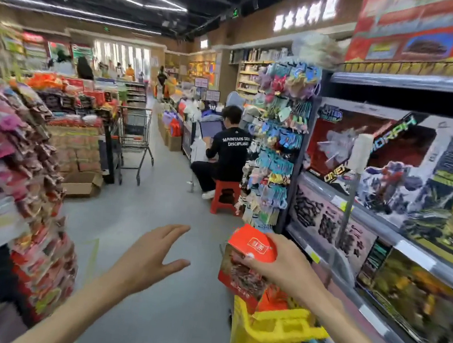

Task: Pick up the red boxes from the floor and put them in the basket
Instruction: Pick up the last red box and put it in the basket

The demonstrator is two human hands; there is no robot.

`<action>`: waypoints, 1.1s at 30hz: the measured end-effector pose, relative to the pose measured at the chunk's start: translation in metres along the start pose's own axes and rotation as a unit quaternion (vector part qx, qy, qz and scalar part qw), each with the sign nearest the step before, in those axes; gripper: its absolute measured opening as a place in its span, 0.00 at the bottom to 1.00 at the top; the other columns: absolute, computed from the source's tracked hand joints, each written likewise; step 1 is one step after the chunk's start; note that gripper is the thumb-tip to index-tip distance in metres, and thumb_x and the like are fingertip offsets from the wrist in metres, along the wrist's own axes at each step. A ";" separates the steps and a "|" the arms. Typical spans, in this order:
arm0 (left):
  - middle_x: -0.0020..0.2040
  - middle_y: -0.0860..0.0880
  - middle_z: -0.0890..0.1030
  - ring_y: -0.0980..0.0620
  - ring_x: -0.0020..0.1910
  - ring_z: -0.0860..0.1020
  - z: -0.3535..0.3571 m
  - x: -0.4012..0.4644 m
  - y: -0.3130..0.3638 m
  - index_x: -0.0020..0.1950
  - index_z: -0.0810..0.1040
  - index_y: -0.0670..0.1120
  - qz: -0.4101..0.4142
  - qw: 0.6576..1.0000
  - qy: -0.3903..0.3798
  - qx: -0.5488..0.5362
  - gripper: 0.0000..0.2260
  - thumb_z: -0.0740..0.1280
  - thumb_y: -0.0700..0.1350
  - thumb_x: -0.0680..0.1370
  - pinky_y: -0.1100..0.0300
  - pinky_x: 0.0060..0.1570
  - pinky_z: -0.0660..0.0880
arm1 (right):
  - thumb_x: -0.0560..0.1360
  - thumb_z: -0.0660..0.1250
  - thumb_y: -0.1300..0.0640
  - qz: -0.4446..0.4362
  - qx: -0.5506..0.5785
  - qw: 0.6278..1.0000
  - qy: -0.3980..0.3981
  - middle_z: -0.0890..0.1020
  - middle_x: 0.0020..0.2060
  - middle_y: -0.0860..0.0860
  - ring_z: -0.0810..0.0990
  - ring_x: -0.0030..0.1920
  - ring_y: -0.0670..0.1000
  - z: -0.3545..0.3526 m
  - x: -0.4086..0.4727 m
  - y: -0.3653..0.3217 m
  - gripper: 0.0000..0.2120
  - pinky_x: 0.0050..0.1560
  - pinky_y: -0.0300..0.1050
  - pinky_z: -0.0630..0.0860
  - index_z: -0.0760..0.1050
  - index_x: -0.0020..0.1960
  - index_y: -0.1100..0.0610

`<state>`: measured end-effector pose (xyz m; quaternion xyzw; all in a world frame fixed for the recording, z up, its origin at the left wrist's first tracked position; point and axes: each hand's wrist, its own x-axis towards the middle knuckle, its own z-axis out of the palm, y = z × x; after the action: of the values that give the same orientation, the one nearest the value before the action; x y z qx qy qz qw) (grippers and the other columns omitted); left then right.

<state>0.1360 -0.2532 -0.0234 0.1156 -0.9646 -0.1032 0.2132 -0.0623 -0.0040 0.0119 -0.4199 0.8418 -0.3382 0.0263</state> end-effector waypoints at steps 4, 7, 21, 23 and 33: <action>0.73 0.54 0.68 0.52 0.69 0.69 0.037 0.098 -0.064 0.77 0.61 0.54 0.043 0.999 -0.025 -0.016 0.33 0.59 0.68 0.76 0.56 0.66 0.67 | 0.63 0.71 0.28 0.042 0.001 0.999 0.013 0.81 0.45 0.43 0.79 0.42 0.41 0.022 0.079 0.019 0.27 0.42 0.48 0.79 0.74 0.54 0.43; 0.73 0.53 0.68 0.51 0.69 0.69 0.064 0.171 -0.099 0.77 0.62 0.52 0.090 0.994 -0.050 -0.037 0.31 0.65 0.63 0.77 0.59 0.65 0.64 | 0.65 0.72 0.31 0.082 -0.017 0.996 0.038 0.80 0.47 0.42 0.78 0.44 0.41 0.031 0.131 0.035 0.25 0.46 0.47 0.78 0.71 0.55 0.41; 0.73 0.51 0.70 0.48 0.70 0.68 0.261 0.401 -0.112 0.76 0.63 0.52 0.302 0.923 -0.203 -0.128 0.37 0.53 0.73 0.75 0.51 0.66 0.67 | 0.63 0.61 0.21 0.332 -0.148 0.924 0.118 0.79 0.56 0.46 0.77 0.55 0.49 0.059 0.228 0.184 0.42 0.53 0.49 0.75 0.70 0.66 0.47; 0.73 0.53 0.69 0.50 0.70 0.68 0.289 0.420 -0.112 0.77 0.62 0.53 0.301 0.917 -0.226 -0.134 0.36 0.53 0.72 0.74 0.52 0.65 0.68 | 0.62 0.60 0.20 0.361 -0.165 0.910 0.115 0.79 0.58 0.45 0.77 0.57 0.49 0.075 0.231 0.218 0.43 0.54 0.49 0.75 0.69 0.68 0.45; 0.74 0.53 0.67 0.50 0.71 0.67 0.444 0.487 -0.142 0.77 0.61 0.53 0.322 0.878 -0.320 -0.153 0.34 0.56 0.70 0.76 0.46 0.65 0.70 | 0.66 0.68 0.29 0.515 -0.161 0.842 0.019 0.75 0.65 0.52 0.72 0.65 0.54 0.173 0.252 0.357 0.43 0.64 0.48 0.68 0.64 0.73 0.52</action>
<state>-0.4613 -0.4519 -0.2640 -0.2751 -0.9364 -0.2063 -0.0707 -0.4139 -0.1315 -0.2717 0.0820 0.9798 -0.1435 0.1125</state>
